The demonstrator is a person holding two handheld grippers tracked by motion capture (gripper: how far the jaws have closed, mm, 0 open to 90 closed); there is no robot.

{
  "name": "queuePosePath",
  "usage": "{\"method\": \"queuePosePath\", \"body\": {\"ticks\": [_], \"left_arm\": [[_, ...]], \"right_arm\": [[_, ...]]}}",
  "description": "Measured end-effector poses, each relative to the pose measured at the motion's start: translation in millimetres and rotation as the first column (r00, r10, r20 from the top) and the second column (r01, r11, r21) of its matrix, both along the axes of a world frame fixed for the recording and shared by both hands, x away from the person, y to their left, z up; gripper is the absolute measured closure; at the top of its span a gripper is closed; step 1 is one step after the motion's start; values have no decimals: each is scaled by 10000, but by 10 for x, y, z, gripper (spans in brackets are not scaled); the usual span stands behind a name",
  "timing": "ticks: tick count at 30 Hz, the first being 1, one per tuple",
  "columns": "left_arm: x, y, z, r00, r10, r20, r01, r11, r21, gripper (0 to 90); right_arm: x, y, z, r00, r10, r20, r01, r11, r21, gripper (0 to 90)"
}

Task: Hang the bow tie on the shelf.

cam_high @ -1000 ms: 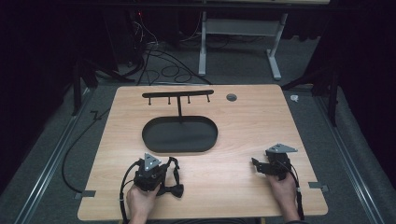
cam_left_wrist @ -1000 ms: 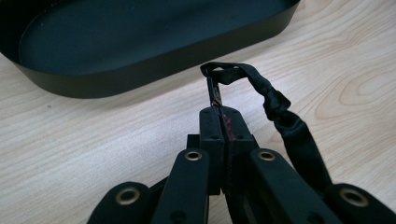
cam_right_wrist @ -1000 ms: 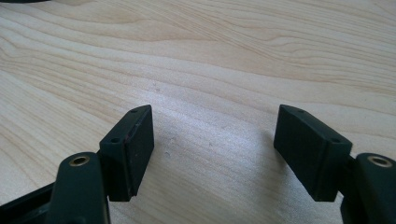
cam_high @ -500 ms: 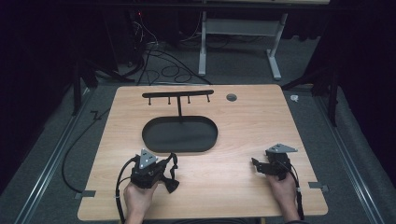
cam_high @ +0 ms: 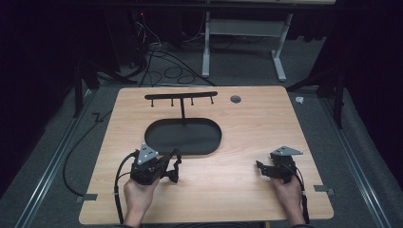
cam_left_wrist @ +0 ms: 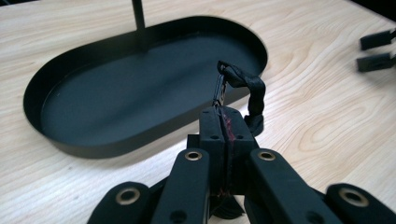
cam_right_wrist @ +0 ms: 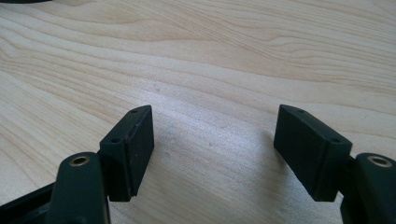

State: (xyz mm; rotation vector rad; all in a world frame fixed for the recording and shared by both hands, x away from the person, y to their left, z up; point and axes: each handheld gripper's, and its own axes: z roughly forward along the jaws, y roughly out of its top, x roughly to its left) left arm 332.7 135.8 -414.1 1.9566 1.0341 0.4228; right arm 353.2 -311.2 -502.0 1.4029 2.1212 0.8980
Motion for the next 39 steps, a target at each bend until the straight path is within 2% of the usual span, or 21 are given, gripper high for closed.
{"method": "queuePosePath", "body": {"ticks": [3,6,10,24,33,35,39], "left_arm": [[22,-11,51,9999,-87,145,85,9999,122,888],[40,-14,99,9997,-157,200,157,9999,25,888],[76,-5,151,9994,-213,257,210,9997,104,888],[217,-32,361,9972,-449,605,469,9984,-321,888],[303,-42,433,9968,-529,603,565,9966,-597,888],[325,-42,485,9958,-407,816,458,9971,-614,888],[359,-54,552,9941,-432,991,492,9970,-591,888]], "right_arm": [[-1,0,0,10000,-5,-7,5,10000,8,298],[-2,-2,1,10000,-30,-25,30,10000,50,298],[1,-8,1,10000,-5,-4,5,10000,52,297],[-3,-1,1,10000,-37,-25,37,10000,40,297],[-2,-5,1,10000,-22,-17,22,10000,55,297],[-3,-2,1,10000,-34,-26,34,10000,45,297],[-3,0,0,10000,-23,-13,23,10000,4,297]]}}
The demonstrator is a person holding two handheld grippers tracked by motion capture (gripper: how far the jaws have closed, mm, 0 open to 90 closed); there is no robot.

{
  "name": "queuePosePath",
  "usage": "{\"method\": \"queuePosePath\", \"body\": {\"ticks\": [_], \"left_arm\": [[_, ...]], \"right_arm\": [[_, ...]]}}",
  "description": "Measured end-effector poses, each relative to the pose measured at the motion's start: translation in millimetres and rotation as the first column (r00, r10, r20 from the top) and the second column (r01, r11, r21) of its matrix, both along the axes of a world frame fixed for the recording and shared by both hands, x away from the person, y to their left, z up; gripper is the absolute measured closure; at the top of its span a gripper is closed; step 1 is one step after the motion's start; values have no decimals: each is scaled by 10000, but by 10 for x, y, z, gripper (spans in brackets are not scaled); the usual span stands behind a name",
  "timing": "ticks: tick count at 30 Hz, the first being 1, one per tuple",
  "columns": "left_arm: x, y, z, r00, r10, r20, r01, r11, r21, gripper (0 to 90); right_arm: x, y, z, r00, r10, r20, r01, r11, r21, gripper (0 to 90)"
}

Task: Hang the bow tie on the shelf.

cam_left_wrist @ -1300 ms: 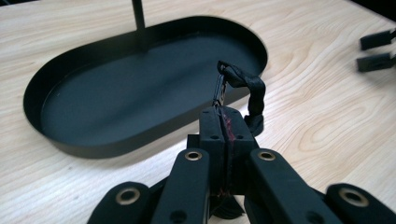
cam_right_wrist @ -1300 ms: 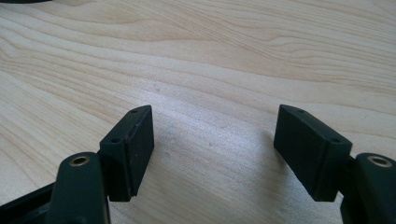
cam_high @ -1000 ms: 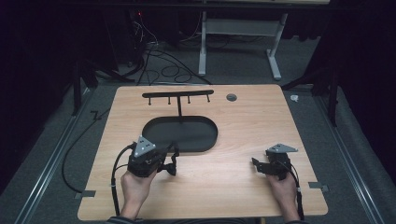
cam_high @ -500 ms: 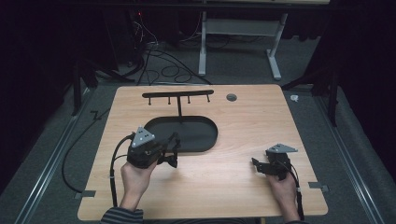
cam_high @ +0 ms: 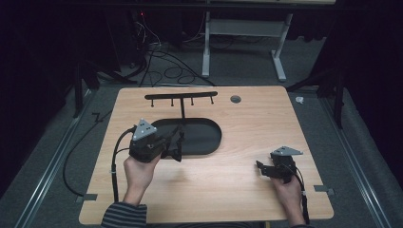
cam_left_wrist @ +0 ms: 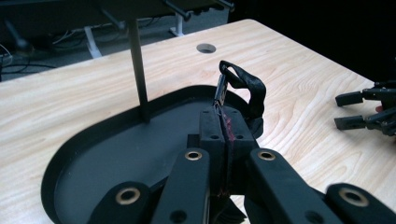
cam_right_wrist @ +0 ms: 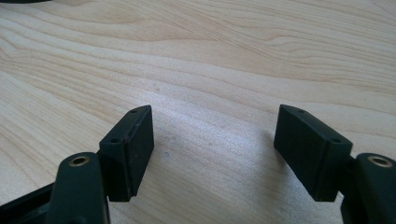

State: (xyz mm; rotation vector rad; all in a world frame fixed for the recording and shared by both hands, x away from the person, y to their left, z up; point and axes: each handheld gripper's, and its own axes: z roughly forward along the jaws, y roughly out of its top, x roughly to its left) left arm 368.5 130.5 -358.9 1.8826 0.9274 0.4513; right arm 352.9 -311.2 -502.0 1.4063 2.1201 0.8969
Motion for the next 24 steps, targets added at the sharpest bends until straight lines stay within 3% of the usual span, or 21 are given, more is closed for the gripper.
{"method": "queuePosePath", "body": {"ticks": [18,24], "left_arm": [[174,44,142,9991,354,249,-354,9994,-14,887],[275,-34,207,9972,511,547,-541,9969,563,886]], "right_arm": [[-1,0,0,10000,2,-1,-2,10000,0,297],[-1,0,0,10000,-1,-5,1,10000,4,297]]}}
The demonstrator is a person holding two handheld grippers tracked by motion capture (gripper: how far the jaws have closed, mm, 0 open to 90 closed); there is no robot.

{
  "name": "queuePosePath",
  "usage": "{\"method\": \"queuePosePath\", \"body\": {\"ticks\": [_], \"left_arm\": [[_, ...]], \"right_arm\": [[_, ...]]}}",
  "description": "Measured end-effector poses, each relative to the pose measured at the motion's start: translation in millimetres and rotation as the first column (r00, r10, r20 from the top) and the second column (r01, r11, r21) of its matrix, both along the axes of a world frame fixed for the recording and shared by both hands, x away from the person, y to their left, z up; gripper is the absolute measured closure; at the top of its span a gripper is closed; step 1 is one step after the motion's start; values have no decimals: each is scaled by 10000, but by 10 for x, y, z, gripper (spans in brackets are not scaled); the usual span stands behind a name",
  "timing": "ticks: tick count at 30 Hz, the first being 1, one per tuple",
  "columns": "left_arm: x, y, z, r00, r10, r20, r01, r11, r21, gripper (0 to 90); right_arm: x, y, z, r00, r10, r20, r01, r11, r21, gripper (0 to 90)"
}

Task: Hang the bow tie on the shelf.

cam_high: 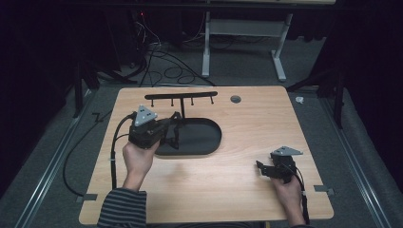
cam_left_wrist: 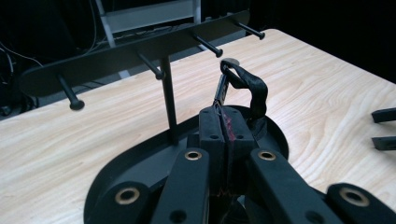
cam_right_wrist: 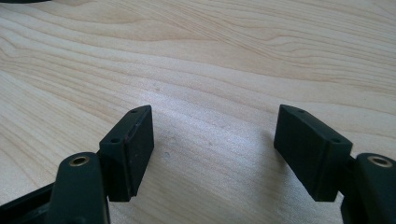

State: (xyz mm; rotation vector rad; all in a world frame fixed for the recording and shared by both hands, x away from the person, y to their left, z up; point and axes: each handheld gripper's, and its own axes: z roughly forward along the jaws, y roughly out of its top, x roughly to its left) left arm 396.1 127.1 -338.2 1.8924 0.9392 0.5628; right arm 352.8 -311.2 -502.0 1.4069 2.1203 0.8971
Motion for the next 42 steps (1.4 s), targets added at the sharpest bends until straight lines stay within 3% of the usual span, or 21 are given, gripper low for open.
{"method": "queuePosePath", "body": {"ticks": [17,24,34,42], "left_arm": [[291,-34,11,9985,499,-215,-498,9988,23,886],[447,-34,-20,9950,946,-317,-941,9954,179,885],[539,-56,-35,9924,1202,-254,-1186,9914,559,885],[640,-64,-84,9881,1501,-321,-1484,9877,496,884]], "right_arm": [[0,-2,0,10000,3,-3,-3,10000,28,297],[0,-3,0,10000,-1,-7,2,10000,41,296],[0,-4,0,10000,1,-7,-1,10000,33,296],[0,-3,0,10000,7,-5,-7,10000,34,296]]}}
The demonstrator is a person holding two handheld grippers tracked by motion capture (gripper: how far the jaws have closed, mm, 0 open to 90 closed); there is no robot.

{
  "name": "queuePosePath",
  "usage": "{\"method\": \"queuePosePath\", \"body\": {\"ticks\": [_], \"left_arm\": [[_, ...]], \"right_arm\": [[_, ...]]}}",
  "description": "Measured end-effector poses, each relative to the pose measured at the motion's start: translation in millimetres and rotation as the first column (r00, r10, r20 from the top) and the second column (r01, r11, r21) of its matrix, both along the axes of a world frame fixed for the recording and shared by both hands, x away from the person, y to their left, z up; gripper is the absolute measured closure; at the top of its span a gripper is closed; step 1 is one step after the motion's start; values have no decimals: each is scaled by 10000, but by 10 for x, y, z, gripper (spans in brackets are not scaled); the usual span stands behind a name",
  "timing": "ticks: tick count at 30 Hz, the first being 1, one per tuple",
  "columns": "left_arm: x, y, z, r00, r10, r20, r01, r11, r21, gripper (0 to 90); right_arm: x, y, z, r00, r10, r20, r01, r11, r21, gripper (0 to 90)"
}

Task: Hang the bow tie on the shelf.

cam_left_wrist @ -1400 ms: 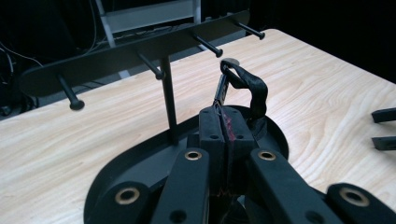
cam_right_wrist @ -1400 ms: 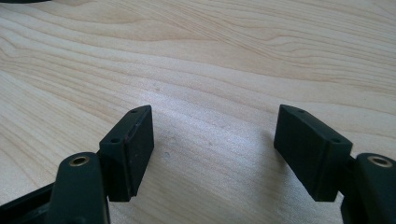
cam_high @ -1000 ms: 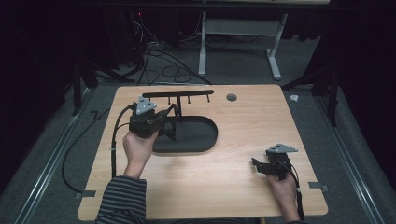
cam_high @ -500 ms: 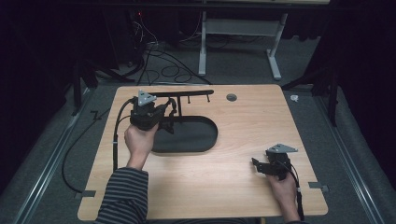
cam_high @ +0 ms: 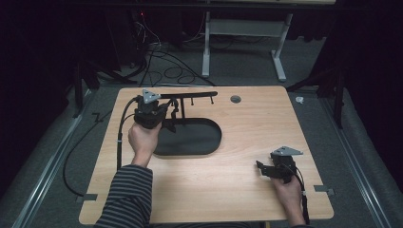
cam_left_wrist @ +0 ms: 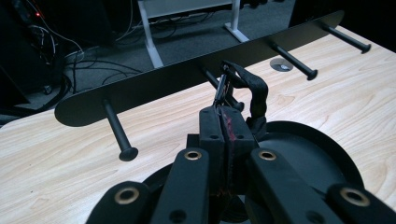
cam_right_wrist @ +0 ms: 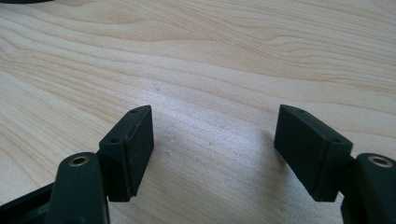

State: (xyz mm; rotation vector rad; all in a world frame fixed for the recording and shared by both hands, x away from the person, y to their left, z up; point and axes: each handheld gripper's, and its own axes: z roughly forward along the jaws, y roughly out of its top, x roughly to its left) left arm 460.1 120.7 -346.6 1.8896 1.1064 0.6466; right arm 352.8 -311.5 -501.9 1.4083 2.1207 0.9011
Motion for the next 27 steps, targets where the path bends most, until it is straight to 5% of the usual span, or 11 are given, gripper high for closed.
{"method": "queuePosePath", "body": {"ticks": [27], "left_arm": [[15,14,-19,9995,-185,-242,185,9998,13,829]], "right_arm": [[0,0,0,10000,-3,3,3,10000,-7,296]]}}
